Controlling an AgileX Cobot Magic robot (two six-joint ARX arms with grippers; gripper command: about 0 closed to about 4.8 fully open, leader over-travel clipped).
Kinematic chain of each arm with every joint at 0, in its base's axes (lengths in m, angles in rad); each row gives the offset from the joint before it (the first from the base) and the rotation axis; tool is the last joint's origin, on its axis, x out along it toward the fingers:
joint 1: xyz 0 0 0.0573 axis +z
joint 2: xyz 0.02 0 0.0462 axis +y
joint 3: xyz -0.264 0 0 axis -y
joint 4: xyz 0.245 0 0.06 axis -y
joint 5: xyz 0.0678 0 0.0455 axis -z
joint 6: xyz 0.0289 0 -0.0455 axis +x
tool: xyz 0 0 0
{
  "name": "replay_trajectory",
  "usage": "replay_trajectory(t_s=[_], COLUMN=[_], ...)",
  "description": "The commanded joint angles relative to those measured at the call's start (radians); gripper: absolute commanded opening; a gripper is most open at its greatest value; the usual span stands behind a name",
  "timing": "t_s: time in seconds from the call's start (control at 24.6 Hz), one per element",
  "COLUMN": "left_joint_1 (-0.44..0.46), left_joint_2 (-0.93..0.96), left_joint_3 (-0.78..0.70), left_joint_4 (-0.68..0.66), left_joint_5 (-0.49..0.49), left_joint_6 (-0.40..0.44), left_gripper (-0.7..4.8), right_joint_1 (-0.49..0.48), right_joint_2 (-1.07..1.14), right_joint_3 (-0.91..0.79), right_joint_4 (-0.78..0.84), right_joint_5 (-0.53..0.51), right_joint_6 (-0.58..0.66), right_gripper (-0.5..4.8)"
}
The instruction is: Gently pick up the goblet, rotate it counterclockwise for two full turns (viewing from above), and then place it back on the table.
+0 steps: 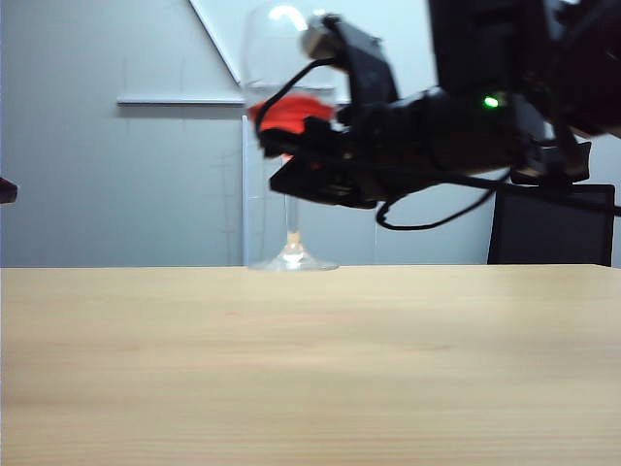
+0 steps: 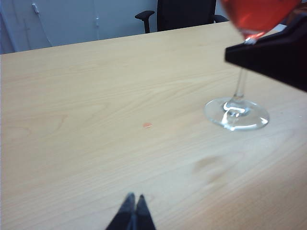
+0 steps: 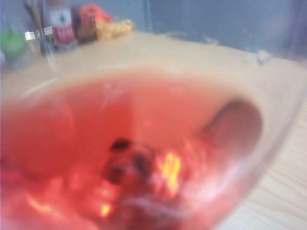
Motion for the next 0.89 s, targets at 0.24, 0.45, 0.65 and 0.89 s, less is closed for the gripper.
replay_trajectory(t_s=[0.24, 0.45, 0.65, 0.89], left_joint_1=[0.001, 0.001, 0.001, 0.001], left_joint_2=[0.000, -0.006, -0.011, -0.011], left_joint_3=[0.002, 0.002, 0.002, 0.002], left_joint_4=[0.012, 0.013, 0.012, 0.012], left_joint_5=[0.004, 0.004, 0.004, 0.004], left_joint_6=[0.000, 0.000, 0.000, 0.000], left_gripper=[-0.05, -0.05, -0.05, -0.05], right_joint_1=[-0.075, -0.075, -0.076, -0.075], right_joint_2=[0.075, 0.142, 0.225, 0.253], right_joint_3=[-0.042, -0.040, -0.039, -0.032], right_joint_4=[0.275, 0.341, 0.374, 0.374], right_joint_5=[-0.119, -0.090, -0.077, -0.076], right_joint_6=[0.106, 0.049, 0.009, -0.019], right_gripper=[-0.09, -0.09, -0.09, -0.09])
